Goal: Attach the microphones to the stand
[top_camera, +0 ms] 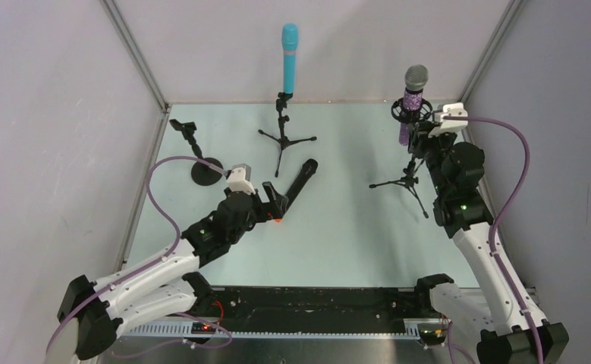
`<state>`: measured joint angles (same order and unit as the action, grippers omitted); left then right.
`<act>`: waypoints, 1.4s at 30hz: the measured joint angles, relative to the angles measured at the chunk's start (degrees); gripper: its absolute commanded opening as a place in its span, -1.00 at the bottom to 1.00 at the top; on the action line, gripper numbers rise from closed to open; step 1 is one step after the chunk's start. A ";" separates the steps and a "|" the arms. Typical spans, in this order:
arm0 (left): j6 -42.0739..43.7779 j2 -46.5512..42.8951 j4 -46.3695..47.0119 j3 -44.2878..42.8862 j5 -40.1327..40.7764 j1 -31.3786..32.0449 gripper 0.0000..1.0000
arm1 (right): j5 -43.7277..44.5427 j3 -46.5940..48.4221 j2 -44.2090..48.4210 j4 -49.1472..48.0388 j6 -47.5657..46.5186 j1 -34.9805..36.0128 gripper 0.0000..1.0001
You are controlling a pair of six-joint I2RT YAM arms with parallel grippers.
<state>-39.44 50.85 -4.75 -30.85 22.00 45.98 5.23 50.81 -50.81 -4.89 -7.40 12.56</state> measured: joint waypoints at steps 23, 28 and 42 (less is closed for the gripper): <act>0.02 0.04 0.17 0.00 -1.51 0.00 0.97 | 3.76 1.75 -4.37 -0.02 3.80 -15.58 -1.00; 0.02 -0.15 0.20 0.00 -1.55 0.00 0.97 | 4.76 -2.40 -2.97 -3.89 5.35 -16.37 -1.00; 0.50 -2.29 0.57 0.22 -2.80 0.00 0.97 | 7.82 -13.51 3.50 -12.20 8.00 -16.57 -1.00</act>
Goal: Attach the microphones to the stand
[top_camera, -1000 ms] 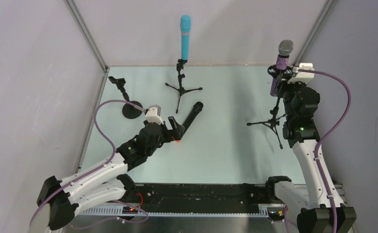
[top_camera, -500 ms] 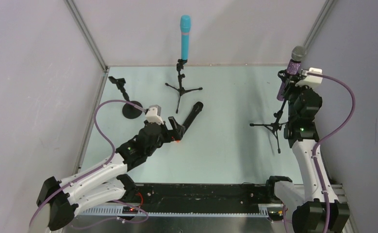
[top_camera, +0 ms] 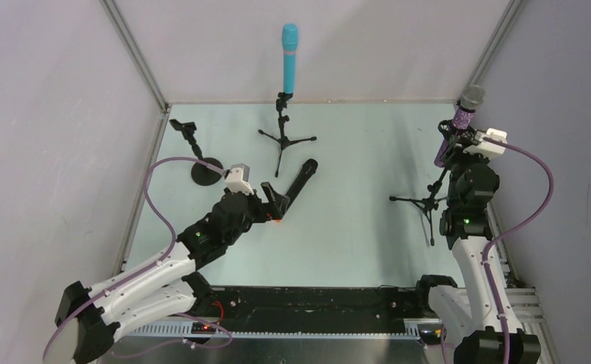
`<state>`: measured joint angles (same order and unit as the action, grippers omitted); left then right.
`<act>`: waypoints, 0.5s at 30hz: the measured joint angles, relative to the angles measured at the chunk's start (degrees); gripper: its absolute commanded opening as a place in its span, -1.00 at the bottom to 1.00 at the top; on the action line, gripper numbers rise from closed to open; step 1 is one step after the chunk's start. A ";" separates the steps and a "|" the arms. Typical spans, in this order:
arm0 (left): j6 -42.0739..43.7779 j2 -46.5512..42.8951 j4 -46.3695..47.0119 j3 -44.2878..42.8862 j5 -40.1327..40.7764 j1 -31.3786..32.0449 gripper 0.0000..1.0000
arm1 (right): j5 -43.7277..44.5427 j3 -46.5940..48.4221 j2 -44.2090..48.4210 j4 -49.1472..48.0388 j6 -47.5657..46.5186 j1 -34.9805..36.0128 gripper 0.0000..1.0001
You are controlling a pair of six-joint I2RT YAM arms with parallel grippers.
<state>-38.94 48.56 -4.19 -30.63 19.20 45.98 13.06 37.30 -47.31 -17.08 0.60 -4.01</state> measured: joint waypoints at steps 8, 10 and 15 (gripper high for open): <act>0.00 -1.07 0.66 0.96 -0.15 0.00 0.97 | 0.66 -4.66 5.55 -1.64 1.16 -0.04 -1.00; 0.02 -1.14 0.72 0.96 -0.20 0.00 0.97 | 0.85 -6.01 6.93 -1.92 1.40 -0.04 -1.00; 0.24 -1.88 0.72 0.98 -0.39 0.00 0.97 | 1.44 -7.67 8.55 -2.97 2.08 -0.04 -1.00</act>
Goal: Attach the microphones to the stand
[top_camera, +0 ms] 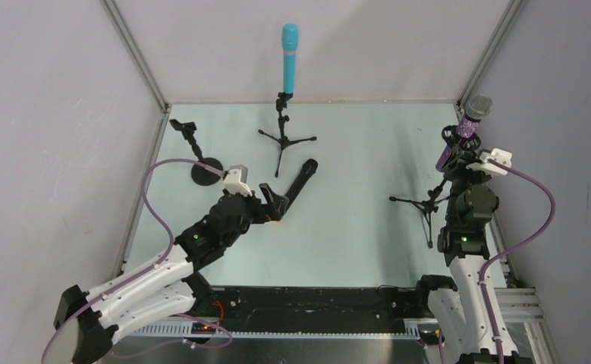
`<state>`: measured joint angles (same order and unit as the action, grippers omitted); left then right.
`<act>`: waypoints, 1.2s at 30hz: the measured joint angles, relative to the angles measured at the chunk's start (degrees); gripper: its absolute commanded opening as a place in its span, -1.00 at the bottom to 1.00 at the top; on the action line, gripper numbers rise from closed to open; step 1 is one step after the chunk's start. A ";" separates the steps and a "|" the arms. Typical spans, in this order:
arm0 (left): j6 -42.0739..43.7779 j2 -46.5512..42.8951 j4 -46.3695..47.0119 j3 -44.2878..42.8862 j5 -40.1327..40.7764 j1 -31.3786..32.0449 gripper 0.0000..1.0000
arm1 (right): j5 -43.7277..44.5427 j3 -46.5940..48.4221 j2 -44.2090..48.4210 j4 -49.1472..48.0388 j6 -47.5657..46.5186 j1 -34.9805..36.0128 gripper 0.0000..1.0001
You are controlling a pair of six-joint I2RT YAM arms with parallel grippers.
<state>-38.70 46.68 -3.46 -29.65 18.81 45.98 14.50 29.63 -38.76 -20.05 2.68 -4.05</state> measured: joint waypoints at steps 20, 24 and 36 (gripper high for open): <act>0.15 -2.62 1.64 2.05 0.00 0.00 0.97 | 0.31 -9.73 3.69 11.63 5.05 0.59 -1.00; 0.15 -2.95 1.99 2.71 -0.02 0.00 0.97 | 1.29 -10.21 5.05 12.09 5.66 0.90 -0.91; 0.15 -3.63 2.99 2.73 0.04 0.00 0.97 | 1.70 -10.88 7.98 12.59 7.26 1.42 0.75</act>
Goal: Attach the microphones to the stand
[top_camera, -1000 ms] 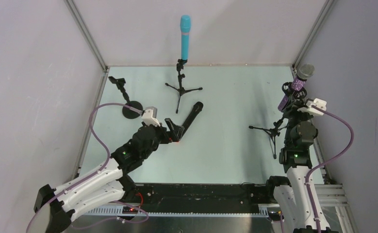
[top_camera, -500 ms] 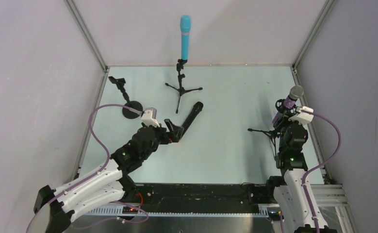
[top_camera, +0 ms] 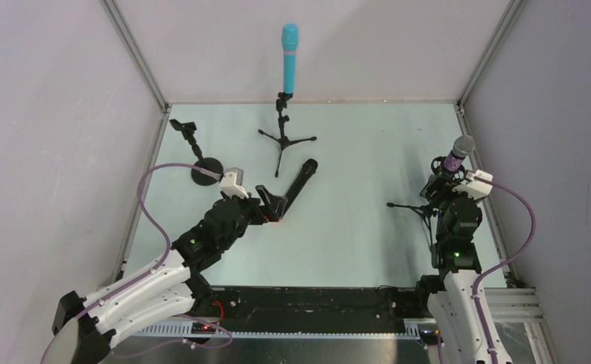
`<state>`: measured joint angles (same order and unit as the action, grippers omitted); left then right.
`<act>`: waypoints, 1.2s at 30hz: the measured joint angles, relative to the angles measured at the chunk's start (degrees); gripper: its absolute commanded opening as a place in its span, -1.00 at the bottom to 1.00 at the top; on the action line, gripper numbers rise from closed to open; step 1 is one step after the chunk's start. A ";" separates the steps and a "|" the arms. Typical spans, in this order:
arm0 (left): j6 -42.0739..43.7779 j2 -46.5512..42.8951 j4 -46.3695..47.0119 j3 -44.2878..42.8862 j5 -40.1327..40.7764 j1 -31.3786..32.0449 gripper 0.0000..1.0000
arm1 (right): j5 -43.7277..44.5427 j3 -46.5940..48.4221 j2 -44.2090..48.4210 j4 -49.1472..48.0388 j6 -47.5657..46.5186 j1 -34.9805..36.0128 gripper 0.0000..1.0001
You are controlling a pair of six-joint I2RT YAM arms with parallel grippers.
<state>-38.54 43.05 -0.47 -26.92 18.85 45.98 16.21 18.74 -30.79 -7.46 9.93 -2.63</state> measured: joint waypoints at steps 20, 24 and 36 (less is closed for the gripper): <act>-0.52 0.31 -0.20 0.00 5.22 0.00 0.96 | 0.70 13.94 1.73 11.98 4.04 0.15 0.99; -0.52 1.11 -1.66 -0.02 6.67 0.00 0.97 | 2.60 19.74 0.17 16.24 4.61 0.17 0.99; -0.42 3.69 -4.02 -0.09 8.02 0.00 0.97 | 0.17 30.60 -0.48 20.87 4.44 3.76 0.99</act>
<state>-38.96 46.74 -4.49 -27.00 26.87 45.98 16.38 49.34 -31.27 13.41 14.37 1.13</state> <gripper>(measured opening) 0.985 0.993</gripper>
